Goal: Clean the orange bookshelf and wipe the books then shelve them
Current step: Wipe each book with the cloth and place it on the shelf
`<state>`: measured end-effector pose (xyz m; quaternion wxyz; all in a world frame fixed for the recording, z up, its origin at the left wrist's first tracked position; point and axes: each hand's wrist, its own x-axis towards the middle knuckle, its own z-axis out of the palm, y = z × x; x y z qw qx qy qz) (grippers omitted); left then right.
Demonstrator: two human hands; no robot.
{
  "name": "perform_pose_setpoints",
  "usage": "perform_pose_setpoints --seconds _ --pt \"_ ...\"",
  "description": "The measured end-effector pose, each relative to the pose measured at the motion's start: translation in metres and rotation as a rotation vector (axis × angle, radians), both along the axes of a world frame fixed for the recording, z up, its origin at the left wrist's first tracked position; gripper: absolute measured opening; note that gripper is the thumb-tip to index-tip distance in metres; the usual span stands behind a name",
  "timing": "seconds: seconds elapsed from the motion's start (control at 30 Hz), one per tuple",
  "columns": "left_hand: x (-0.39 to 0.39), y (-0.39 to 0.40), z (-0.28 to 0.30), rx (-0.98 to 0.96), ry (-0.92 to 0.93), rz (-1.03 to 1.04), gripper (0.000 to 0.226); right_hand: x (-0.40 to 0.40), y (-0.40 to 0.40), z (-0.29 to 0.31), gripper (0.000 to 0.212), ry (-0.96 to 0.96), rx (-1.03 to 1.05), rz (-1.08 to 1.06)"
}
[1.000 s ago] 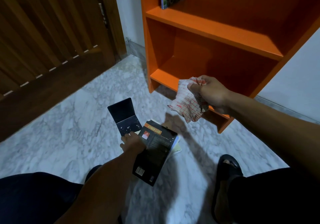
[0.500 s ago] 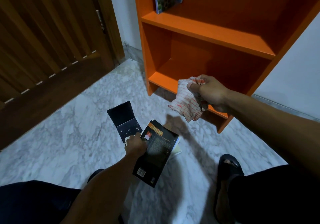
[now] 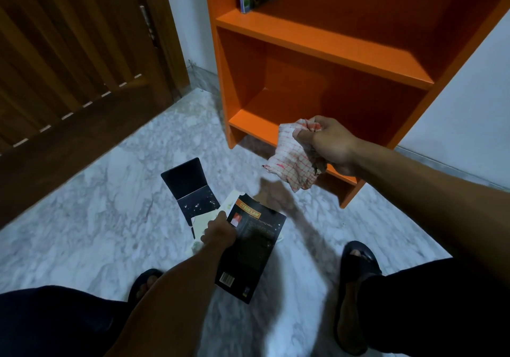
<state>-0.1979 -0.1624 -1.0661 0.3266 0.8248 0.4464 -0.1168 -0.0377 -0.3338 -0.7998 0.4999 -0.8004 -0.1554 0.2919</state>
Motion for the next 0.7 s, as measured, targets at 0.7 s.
perform_pose_setpoints --seconds 0.7 --pt "-0.003 0.045 0.004 -0.061 -0.073 0.34 0.053 0.001 -0.001 0.0 0.02 -0.004 -0.011 -0.032"
